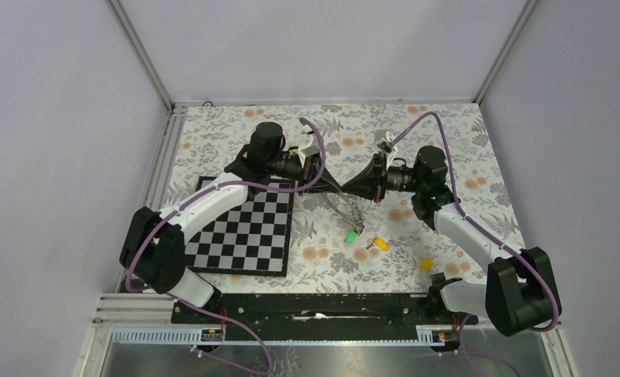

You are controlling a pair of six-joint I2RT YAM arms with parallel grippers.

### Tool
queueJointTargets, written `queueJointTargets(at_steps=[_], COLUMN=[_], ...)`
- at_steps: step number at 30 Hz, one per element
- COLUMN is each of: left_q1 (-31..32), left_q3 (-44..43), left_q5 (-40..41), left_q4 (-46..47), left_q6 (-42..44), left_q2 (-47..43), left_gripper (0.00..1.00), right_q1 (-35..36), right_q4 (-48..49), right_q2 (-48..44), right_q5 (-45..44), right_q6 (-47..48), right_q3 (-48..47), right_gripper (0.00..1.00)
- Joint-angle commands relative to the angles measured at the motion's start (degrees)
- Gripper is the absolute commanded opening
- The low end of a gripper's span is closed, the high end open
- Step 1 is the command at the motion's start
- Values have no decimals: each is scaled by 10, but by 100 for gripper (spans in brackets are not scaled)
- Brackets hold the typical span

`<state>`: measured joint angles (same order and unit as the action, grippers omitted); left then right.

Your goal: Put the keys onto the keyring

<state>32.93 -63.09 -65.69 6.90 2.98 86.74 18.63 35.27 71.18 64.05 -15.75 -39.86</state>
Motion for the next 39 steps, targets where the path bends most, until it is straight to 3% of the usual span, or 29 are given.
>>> queueJointTargets(at_steps=[1,8,14,18,28,39], left_q1=[2,3,29,51,78,80], left_q3=[-2,-48,-166,-232,-260,-271], left_q5=[-8,44,133,182,202,190], left_q4=[-16,-152,-374,-474,-485,-485], left_q6=[17,130,271,319,311,301], left_q2=[-15,-21,12,40,55,63], left_gripper=[0,0,0,0,0,0], right_q1=[-7,-9,-9,-10,-2,27], right_q4=[40,-2,-207,-250,-228,-215], right_q2=[-20,-29,-45,-59,-53,-31], right_q5=[-6,3,-4,-18,-3,0], right_q6=[8,59,254,302,283,277], right_q3=[-12,-15,-52,-58,-49,-37], right_gripper=[0,1,27,40,47,39])
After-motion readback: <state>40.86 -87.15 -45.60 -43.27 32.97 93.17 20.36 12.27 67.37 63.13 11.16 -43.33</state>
